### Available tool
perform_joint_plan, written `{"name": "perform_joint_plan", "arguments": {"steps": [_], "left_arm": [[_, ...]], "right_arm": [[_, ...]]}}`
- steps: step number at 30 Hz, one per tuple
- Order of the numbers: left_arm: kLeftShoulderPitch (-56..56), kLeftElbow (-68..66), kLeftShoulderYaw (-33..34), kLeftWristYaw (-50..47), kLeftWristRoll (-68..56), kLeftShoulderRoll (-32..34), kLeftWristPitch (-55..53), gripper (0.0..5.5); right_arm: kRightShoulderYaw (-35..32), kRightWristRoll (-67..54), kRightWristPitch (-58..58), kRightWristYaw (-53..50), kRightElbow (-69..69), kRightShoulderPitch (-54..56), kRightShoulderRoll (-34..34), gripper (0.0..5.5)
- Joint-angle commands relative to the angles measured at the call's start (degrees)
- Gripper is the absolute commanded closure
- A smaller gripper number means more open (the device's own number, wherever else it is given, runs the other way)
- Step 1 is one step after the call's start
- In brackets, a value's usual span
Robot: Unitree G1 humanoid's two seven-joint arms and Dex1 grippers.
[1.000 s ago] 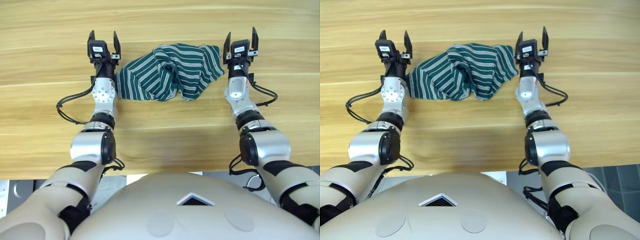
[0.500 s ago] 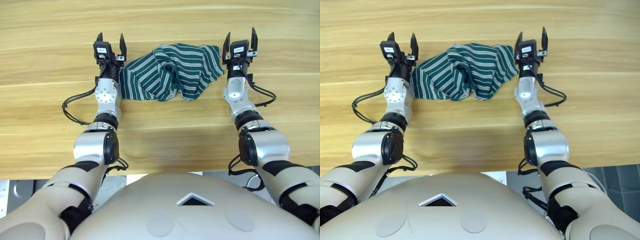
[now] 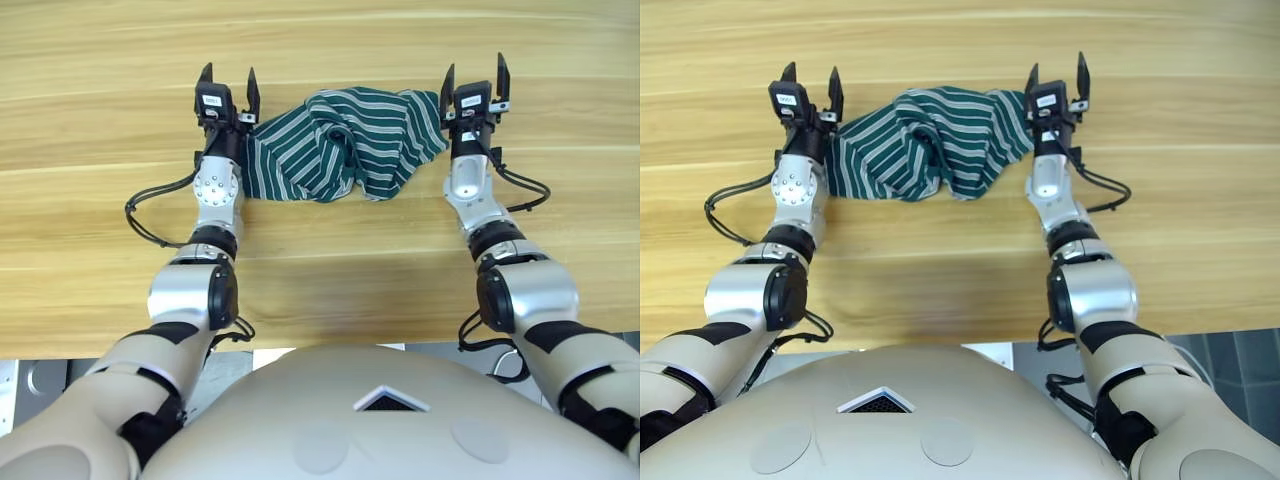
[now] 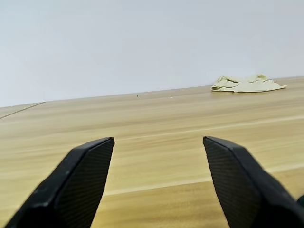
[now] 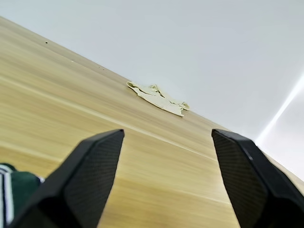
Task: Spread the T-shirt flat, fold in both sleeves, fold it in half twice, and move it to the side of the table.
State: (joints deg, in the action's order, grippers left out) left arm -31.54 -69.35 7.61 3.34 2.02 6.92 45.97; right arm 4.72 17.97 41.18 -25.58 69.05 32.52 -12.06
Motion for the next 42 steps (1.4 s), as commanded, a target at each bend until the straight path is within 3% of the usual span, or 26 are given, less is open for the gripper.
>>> {"name": "perform_joint_plan", "arguments": {"steps": [1,16,19,21,23,26,29,37,42], "left_arm": [[-0.18,0.2,-0.73,-1.64,1.06,0.72,0.33,2.0],[-0.15,0.26,-0.82,-3.12,1.14,1.31,1.59,2.0],[1.01,1.53,0.11,-2.46,-0.14,1.64,3.09,2.0],[6.97,10.31,-2.97,2.71,0.55,3.05,8.68,2.0],[19.84,29.31,-10.37,11.7,2.62,8.44,11.41,2.0],[36.78,55.89,-18.23,22.65,6.82,18.48,7.41,2.0],[44.44,69.53,-20.33,27.79,12.16,22.98,2.58,2.0],[50.06,76.81,-18.17,26.5,27.14,25.38,-10.66,2.0],[45.23,74.02,-18.61,20.77,33.89,23.56,-15.58,2.0]], "right_arm": [[0.2,0.04,-0.4,0.28,0.2,0.31,0.27,2.1],[0.27,-0.16,-0.32,0.35,0.18,0.26,0.23,2.1],[3.07,3.31,0.7,-0.59,-1.13,-0.95,-1.06,2.1],[4.66,6.66,4.56,-0.92,-9.34,-6.98,-5.09,2.1],[5.27,10.48,7.22,3.84,-24.57,-17.67,-13.26,2.1],[5.28,12.86,7.2,15.16,-45.33,-31.84,-25.1,2.1],[6.93,13.36,5.59,24.62,-57.87,-40.36,-31.69,2.1],[9.74,20.53,-3.84,34.2,-63.0,-41.12,-31.44,2.1],[12.87,24.25,-5.12,33.64,-58.75,-37.25,-29.69,2.1]]}}
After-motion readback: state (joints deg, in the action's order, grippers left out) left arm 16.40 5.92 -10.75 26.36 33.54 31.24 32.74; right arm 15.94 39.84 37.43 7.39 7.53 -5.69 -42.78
